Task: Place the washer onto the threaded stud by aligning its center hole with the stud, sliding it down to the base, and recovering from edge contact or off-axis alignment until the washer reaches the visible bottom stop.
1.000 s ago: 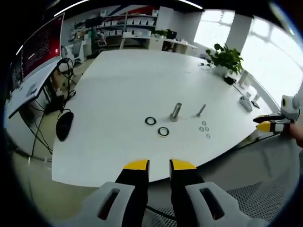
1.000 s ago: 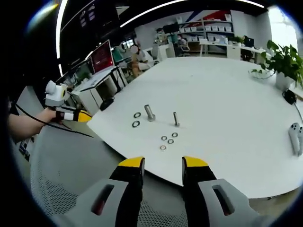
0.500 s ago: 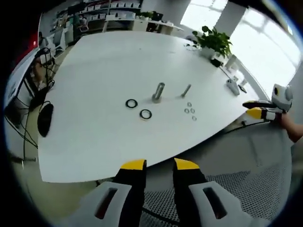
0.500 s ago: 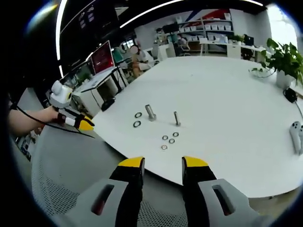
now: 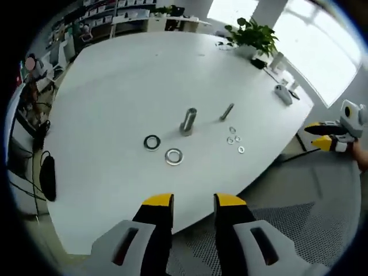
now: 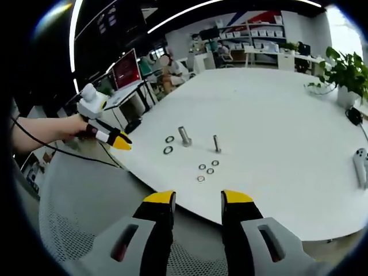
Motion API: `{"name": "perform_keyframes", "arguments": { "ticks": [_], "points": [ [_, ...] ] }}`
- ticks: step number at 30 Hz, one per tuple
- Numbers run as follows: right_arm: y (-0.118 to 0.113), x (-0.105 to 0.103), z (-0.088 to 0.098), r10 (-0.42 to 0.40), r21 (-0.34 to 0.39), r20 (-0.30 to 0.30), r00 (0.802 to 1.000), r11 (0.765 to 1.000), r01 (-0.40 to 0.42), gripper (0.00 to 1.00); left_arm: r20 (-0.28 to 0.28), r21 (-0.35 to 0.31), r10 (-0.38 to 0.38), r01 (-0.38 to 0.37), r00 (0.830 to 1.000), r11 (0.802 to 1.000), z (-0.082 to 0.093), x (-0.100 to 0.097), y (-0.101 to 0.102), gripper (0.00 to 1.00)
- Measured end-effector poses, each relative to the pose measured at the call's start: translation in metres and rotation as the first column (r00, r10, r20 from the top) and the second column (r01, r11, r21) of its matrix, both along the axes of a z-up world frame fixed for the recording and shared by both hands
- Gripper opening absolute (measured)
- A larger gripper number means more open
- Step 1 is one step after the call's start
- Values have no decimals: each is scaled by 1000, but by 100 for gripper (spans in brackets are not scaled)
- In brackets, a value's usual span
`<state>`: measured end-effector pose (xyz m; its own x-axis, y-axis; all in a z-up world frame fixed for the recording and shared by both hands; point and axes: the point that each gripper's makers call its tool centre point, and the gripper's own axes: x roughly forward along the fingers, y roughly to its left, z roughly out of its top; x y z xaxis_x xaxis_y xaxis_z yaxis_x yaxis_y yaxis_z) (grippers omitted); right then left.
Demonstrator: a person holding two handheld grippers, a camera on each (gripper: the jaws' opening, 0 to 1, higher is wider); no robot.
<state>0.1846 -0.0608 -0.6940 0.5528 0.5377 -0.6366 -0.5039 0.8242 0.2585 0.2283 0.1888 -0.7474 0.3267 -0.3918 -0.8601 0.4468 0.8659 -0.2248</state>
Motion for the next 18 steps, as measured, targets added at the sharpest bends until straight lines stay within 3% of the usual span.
{"name": "perform_keyframes", "arguments": {
  "ticks": [4,18],
  "points": [
    [0,1,0,-6,4,1,1000,1000,6,34,-10,42,-24,25,1000,999,-9,9,-5,26],
    [-1,2,1,-10,11,2,1000,1000,10,33,-55,77,5,-1,998,997,-41,33,-6,29]
  ]
}}
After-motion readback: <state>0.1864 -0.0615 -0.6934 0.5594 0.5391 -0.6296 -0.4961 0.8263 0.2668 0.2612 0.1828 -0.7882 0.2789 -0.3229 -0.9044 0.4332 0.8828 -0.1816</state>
